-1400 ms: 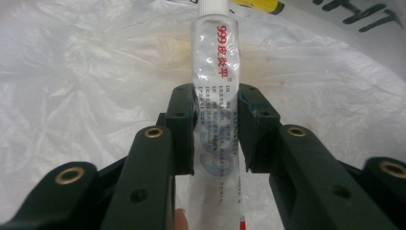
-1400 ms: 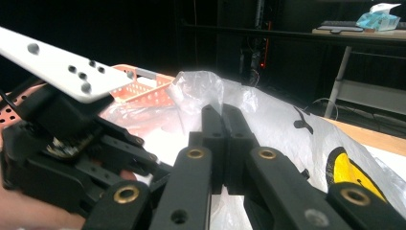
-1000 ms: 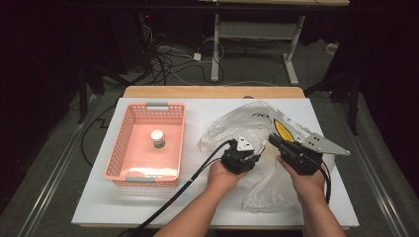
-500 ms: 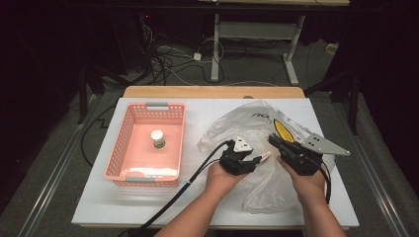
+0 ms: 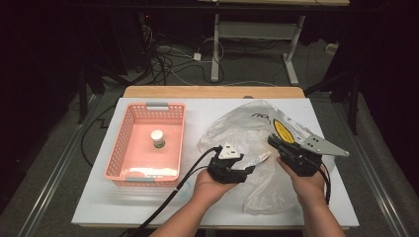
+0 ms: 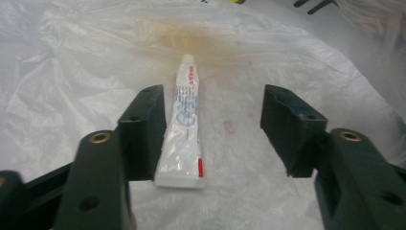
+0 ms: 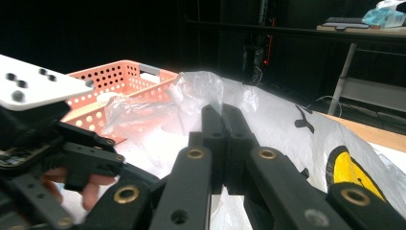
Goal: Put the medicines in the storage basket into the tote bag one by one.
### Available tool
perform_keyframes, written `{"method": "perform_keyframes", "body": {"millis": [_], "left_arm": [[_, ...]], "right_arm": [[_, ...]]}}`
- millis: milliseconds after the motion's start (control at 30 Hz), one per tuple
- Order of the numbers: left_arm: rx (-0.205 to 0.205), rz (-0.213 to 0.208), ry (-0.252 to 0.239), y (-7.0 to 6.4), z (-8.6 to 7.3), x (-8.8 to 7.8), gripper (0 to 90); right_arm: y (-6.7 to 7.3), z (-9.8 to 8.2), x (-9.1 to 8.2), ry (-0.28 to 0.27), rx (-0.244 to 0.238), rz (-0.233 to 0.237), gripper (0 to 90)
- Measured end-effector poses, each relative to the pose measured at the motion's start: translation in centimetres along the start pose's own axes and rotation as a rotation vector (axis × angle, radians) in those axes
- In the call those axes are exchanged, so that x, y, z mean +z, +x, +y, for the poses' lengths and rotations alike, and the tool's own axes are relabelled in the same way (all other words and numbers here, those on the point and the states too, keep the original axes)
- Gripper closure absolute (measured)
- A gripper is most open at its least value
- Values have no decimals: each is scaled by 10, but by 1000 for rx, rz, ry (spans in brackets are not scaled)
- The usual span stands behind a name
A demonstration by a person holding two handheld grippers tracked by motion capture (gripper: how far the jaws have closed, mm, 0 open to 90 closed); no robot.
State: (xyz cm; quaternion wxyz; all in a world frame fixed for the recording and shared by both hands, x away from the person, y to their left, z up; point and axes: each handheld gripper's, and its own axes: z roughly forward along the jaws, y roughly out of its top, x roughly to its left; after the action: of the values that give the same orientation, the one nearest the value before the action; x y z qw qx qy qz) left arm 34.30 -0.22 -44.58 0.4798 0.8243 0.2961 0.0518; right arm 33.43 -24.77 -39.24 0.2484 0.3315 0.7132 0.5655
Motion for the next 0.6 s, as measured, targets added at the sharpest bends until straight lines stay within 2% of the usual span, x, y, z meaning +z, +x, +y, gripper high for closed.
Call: {"method": "perform_keyframes", "body": {"millis": [133, 300, 467, 567, 600], "left_arm": [[-14, -18, -6, -1, -5, -11, 351], [-5, -42, -1, -6, -10, -24, 276], [-13, -43, -8, -8, -14, -39, 173], [-6, -32, -10, -9, -18, -49, 142], [-6, -24, -9, -9, -19, -53, 106]], "right_arm": [[0, 0, 0, 1, 0, -1, 900], [0, -1, 0, 3, 0, -2, 900], [-1, 0, -2, 0, -3, -6, 900], [-1, 0, -3, 0, -3, -9, 900], [-1, 0, -3, -1, -3, -10, 900]]}}
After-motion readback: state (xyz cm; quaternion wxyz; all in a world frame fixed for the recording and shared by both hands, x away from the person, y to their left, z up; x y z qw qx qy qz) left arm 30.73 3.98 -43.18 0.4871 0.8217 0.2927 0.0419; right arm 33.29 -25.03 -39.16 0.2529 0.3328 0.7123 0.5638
